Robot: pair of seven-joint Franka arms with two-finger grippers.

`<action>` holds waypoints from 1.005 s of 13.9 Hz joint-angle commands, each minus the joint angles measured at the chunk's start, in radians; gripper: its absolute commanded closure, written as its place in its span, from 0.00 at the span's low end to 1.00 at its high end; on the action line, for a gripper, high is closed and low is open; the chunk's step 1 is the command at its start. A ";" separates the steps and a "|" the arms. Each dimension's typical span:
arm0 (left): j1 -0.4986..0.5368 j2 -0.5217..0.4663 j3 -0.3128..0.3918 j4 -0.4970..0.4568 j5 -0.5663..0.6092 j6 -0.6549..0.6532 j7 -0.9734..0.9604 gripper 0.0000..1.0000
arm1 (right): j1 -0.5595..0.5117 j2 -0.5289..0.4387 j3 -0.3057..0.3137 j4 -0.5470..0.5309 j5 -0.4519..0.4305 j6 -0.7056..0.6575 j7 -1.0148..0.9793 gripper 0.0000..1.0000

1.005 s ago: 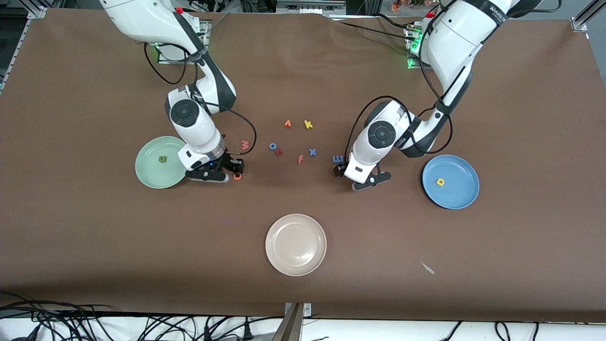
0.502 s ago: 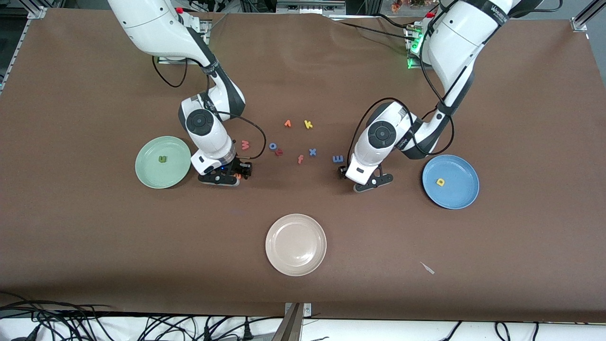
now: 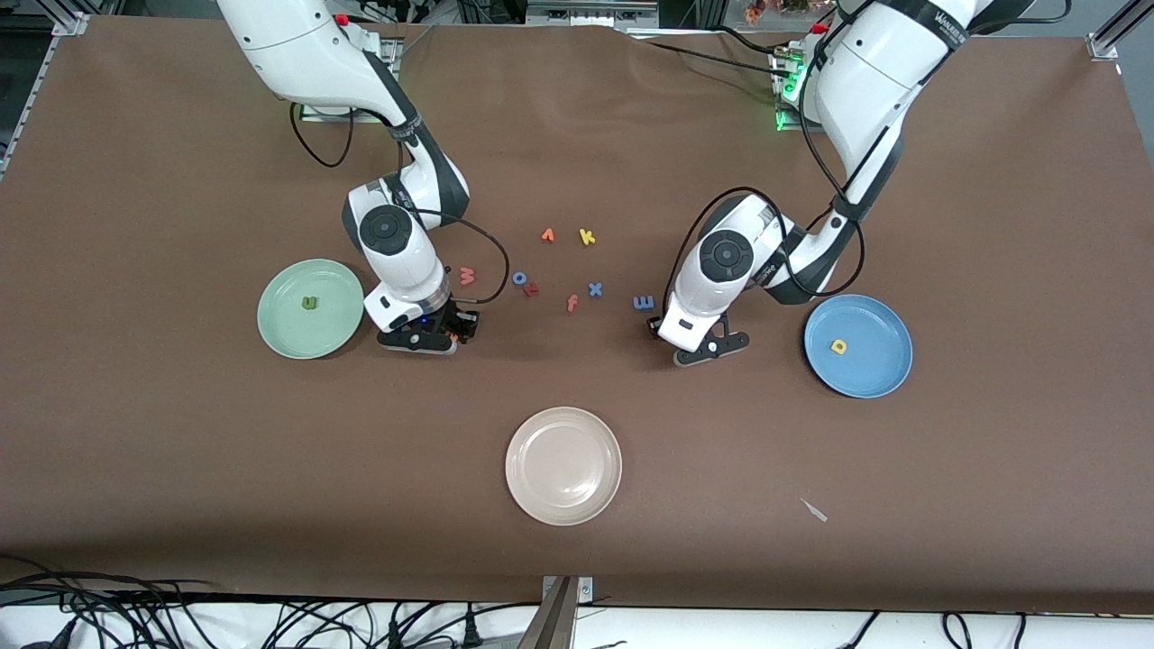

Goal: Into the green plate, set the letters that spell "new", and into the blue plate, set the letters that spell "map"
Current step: 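Grasp the orange e with the right gripper, the cyan p with the left, then place the e on the green plate and the p on the blue plate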

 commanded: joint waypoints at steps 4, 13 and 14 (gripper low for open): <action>-0.013 0.002 0.010 0.003 0.062 -0.016 -0.022 0.72 | 0.013 -0.030 -0.036 0.016 -0.019 -0.064 -0.001 0.83; 0.074 -0.016 0.004 0.185 0.039 -0.392 0.244 0.90 | 0.012 -0.309 -0.229 -0.198 -0.025 -0.288 -0.389 0.83; 0.096 -0.024 0.004 0.185 0.041 -0.413 0.307 0.90 | 0.012 -0.336 -0.263 -0.252 -0.034 -0.239 -0.438 0.83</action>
